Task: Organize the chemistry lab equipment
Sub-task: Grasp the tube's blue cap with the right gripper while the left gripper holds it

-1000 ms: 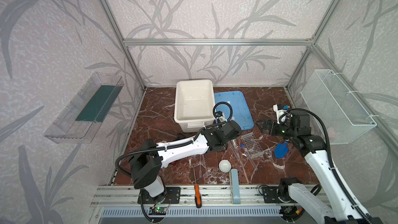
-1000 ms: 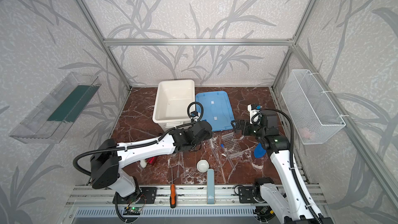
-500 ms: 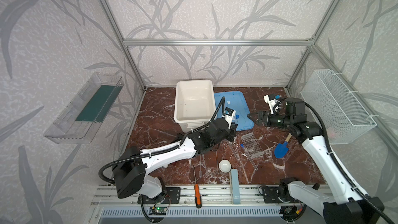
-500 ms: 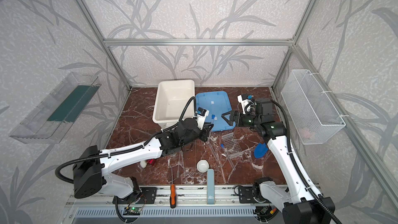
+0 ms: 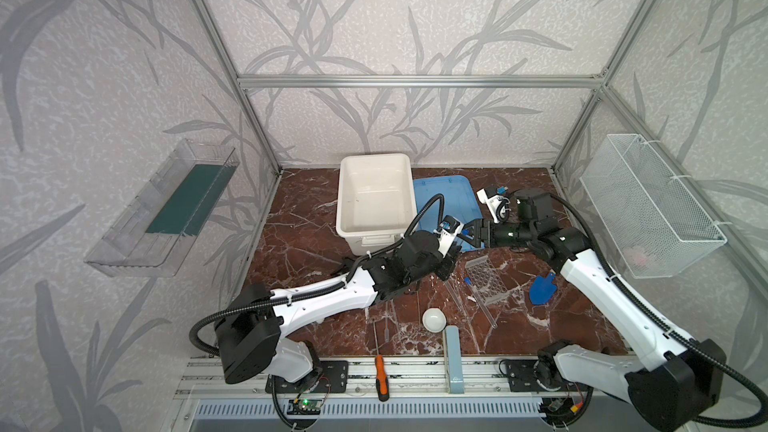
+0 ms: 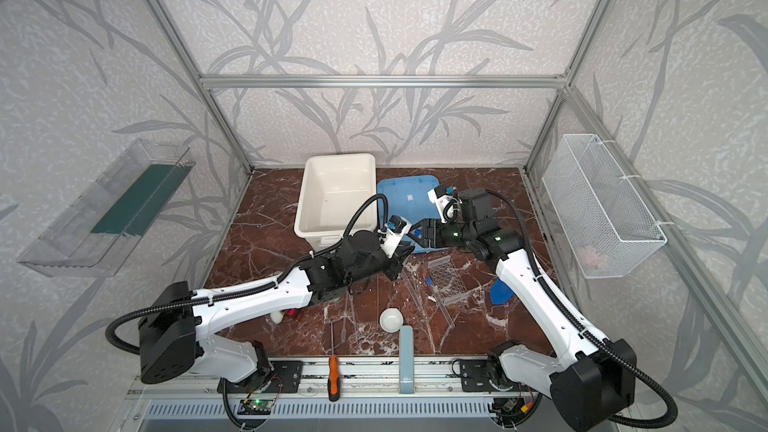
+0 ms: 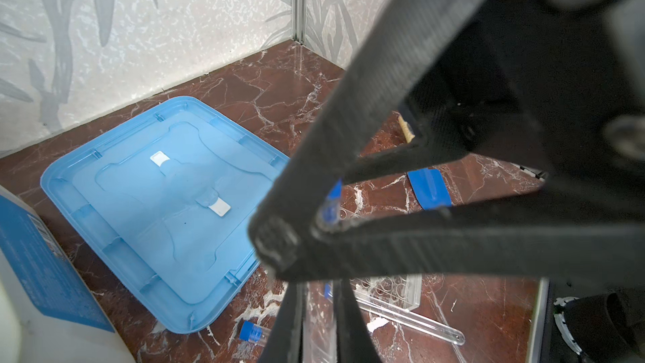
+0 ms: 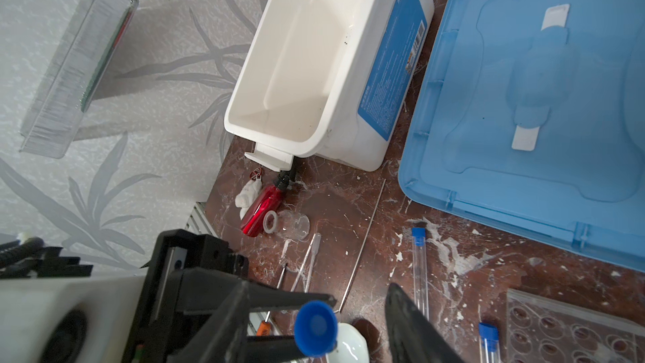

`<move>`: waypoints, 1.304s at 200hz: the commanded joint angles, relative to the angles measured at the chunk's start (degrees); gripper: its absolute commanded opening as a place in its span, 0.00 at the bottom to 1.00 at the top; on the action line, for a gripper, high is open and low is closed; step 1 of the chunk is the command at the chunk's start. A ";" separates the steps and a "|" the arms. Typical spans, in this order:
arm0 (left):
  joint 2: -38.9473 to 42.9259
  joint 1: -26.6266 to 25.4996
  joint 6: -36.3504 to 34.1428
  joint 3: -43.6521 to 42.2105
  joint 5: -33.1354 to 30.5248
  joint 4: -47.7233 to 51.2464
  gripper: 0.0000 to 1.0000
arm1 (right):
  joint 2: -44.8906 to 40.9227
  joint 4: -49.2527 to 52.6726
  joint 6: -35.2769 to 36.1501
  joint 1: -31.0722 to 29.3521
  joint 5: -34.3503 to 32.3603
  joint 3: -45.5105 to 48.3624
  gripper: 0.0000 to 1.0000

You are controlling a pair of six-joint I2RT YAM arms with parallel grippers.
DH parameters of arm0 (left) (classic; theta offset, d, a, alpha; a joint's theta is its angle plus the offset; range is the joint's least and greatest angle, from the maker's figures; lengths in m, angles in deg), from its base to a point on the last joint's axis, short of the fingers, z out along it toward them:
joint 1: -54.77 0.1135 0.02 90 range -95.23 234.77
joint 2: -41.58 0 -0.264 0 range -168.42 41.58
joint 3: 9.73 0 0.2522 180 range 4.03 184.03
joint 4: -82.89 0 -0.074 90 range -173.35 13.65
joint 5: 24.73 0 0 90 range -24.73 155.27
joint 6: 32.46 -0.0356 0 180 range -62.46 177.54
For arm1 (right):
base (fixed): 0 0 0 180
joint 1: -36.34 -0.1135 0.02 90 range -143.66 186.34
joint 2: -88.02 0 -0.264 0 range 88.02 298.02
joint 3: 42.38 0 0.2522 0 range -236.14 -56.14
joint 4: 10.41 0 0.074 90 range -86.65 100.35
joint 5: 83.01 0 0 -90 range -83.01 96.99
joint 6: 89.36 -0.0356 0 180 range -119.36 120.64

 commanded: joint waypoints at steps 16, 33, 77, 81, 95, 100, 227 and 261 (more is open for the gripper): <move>0.67 -0.30 -1.20 0.16 0.17 -1.12 0.06 | 0.81 -2.73 -2.16 -1.00 -0.34 0.10 0.40; 0.67 -0.33 -1.18 0.26 -0.40 -0.94 0.06 | 0.83 -2.21 -2.17 -1.33 -0.06 0.47 0.38; 0.71 -0.40 -1.63 0.62 -1.93 -0.51 0.06 | -0.22 -1.81 -2.25 -1.53 -0.51 2.04 0.28; 0.67 -0.46 -1.54 0.69 -1.88 -0.64 0.06 | -0.30 -1.84 -2.29 -1.53 -0.51 2.11 0.27; 0.29 -0.55 -1.18 0.74 -1.78 -1.11 0.06 | -0.48 -2.00 -2.56 -1.53 -0.53 2.43 0.22; 0.10 -0.67 -1.17 0.81 -1.78 -1.12 0.06 | -0.62 -2.09 -2.68 -1.53 -0.59 2.64 0.20; 2.85 -0.95 20.42 1.84 -1.21 -4.42 0.99 | -7.02 2.08 8.44 -1.53 -19.93 3.36 0.11; 2.95 -1.13 38.52 2.09 -4.65 -1.87 0.99 | -11.74 -2.16 13.63 -1.53 -32.89 8.87 0.11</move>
